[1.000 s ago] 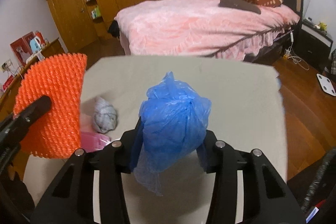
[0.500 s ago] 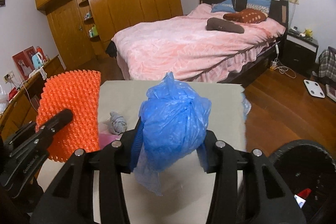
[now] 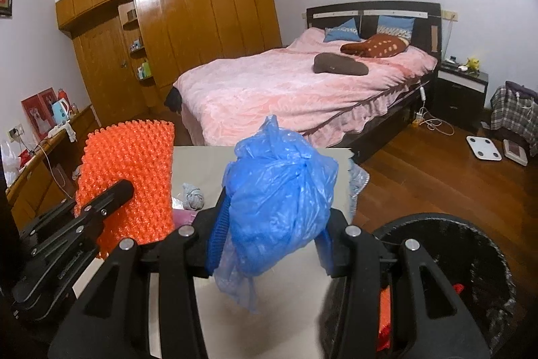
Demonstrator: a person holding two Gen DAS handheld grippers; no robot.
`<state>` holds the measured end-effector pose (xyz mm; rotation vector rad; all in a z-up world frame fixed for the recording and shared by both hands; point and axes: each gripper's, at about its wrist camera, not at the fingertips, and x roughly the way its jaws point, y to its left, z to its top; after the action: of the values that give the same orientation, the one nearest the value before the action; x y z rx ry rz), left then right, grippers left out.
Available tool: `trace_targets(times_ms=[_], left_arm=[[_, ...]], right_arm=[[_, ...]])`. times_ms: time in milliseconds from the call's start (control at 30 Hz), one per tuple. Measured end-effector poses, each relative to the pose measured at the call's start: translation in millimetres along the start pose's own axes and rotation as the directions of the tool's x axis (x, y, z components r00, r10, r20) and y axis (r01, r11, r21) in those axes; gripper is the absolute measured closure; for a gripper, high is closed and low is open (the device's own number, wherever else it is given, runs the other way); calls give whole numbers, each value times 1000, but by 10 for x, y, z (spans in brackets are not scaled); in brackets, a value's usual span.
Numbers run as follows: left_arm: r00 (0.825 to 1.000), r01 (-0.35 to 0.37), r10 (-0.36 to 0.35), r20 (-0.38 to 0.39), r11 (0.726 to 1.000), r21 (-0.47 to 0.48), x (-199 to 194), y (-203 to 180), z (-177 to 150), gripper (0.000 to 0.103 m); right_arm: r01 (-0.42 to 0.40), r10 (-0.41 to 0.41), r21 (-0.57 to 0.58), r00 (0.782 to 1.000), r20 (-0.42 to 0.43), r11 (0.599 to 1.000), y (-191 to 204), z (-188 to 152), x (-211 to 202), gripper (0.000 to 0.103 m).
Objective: Collect trash
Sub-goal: 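Carry the orange net and blue bag over the bin and release both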
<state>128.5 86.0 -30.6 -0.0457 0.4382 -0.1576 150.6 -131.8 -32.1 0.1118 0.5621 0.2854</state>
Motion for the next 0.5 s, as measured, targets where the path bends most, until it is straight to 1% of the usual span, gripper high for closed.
trace_targets(times_ms=[267,500], left_arm=[[1000,17,-18,6,999,27,-205,-276,-59,89],[999,52,-52,1,997,51,-297,-520,-160,89]], right_arm=[[40,-40,17,998,46,999,-173,-127,-548,60],[89,-91,30,994,59,996,-343,-314,-846,59]])
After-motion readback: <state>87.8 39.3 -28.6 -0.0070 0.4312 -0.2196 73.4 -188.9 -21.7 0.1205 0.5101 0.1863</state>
